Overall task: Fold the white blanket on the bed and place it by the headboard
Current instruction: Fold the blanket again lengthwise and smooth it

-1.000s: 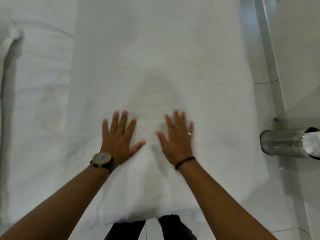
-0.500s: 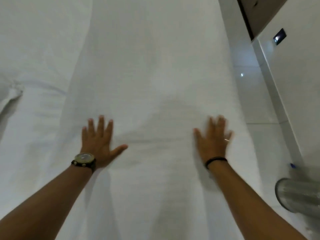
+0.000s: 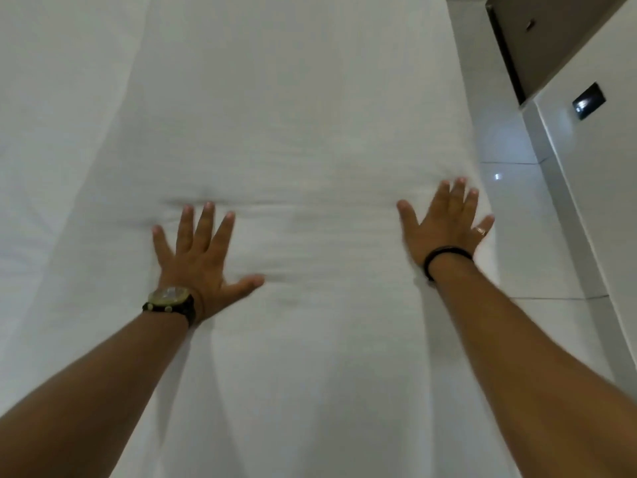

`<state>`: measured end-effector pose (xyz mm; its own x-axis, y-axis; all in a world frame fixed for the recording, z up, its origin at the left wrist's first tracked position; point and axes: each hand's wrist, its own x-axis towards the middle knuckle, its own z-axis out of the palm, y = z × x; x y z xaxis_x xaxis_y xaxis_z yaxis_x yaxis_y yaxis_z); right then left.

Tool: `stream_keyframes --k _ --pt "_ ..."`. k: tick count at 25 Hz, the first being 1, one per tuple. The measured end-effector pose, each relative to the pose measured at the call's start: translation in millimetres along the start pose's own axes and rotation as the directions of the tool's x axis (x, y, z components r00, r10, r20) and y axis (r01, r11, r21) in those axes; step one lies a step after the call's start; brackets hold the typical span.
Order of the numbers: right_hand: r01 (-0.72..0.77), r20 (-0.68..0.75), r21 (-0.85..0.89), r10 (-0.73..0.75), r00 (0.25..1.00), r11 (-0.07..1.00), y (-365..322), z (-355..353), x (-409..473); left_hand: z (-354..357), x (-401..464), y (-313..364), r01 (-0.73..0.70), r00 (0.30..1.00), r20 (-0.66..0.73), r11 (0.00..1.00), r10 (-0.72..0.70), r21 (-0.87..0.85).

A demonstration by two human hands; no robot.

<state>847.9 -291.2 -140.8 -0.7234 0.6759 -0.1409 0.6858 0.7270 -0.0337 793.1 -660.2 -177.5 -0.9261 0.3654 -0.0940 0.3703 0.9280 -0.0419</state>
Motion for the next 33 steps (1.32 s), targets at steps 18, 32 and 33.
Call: stream_keyframes --k 18,32,33 --pt "0.013 0.062 0.066 -0.017 0.998 0.998 -53 -7 6 18 11 -8 -0.004 1.0 0.013 0.995 0.006 -0.102" --pt "0.482 -0.035 0.175 -0.483 0.875 0.859 26 49 -462 -7 -343 28 -0.075 0.982 0.155 0.973 0.11 -0.216" --pt "0.525 0.007 0.103 -0.528 0.849 0.845 33 59 -486 -1 -381 30 -0.156 0.973 0.142 0.969 0.184 -0.192"
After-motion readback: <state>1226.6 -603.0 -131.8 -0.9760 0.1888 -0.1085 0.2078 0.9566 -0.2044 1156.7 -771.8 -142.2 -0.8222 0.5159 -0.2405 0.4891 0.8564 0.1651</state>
